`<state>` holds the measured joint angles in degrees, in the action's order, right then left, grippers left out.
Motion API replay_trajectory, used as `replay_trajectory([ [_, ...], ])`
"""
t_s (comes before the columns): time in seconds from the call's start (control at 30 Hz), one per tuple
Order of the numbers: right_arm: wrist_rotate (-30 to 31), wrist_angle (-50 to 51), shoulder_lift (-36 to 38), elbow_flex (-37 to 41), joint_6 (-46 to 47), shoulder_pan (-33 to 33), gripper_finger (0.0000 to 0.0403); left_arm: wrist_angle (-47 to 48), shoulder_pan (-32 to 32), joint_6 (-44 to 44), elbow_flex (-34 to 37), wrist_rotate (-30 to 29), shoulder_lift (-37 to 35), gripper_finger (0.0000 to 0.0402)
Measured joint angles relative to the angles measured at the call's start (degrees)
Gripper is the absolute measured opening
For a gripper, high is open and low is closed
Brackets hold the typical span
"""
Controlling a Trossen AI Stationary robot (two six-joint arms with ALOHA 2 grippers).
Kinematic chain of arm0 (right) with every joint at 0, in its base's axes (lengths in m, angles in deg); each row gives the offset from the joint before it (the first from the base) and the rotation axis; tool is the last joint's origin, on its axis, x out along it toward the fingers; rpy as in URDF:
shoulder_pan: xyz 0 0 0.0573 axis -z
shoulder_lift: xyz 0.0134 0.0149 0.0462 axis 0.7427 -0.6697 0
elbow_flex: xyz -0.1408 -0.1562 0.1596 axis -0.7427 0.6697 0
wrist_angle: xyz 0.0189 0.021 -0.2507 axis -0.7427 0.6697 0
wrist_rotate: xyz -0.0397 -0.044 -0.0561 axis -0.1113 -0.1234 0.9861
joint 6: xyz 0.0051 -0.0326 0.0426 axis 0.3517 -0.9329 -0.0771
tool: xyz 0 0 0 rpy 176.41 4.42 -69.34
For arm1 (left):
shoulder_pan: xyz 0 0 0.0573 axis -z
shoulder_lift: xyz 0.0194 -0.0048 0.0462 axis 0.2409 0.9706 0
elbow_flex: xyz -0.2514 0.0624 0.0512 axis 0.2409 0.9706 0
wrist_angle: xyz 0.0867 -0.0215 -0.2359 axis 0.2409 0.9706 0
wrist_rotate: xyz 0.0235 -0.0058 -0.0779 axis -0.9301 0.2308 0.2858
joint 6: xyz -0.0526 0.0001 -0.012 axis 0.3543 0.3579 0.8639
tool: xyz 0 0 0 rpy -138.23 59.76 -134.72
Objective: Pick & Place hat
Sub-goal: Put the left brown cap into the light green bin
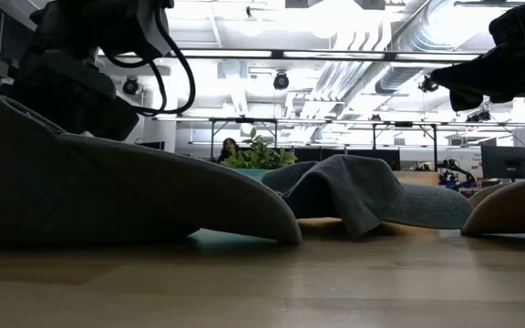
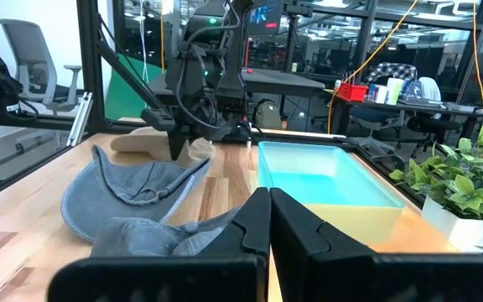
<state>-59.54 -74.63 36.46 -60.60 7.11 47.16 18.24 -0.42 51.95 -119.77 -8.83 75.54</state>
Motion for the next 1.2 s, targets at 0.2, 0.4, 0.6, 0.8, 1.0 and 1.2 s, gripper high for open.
replay_trajectory([
  [0.2,0.0,0.0,0.0,0.0,0.0,0.0,0.0001,0.4,0.0,-2.5,-3.4,0.8,0.0,0.0],
  [0.4,0.0,0.0,0.0,0.0,0.0,0.0,0.0001,7.2,0.0,-6.4,-10.0,-1.1,0.0,0.0],
  [0.6,0.0,0.0,0.0,0.0,0.0,0.0,0.0001,19.5,0.0,-9.5,-17.6,-5.0,0.0,0.0],
  [0.8,0.0,0.0,0.0,0.0,0.0,0.0,0.0001,26.3,0.0,-10.9,-24.3,-8.2,0.0,0.0],
  [1.0,0.0,0.0,0.0,0.0,0.0,0.0,0.0001,30.8,0.0,-11.8,-31.1,-11.1,0.0,0.0],
  [1.2,0.0,0.0,0.0,0.0,0.0,0.0,0.0001,35.2,0.0,-12.1,-38.7,-13.8,0.0,0.0],
])
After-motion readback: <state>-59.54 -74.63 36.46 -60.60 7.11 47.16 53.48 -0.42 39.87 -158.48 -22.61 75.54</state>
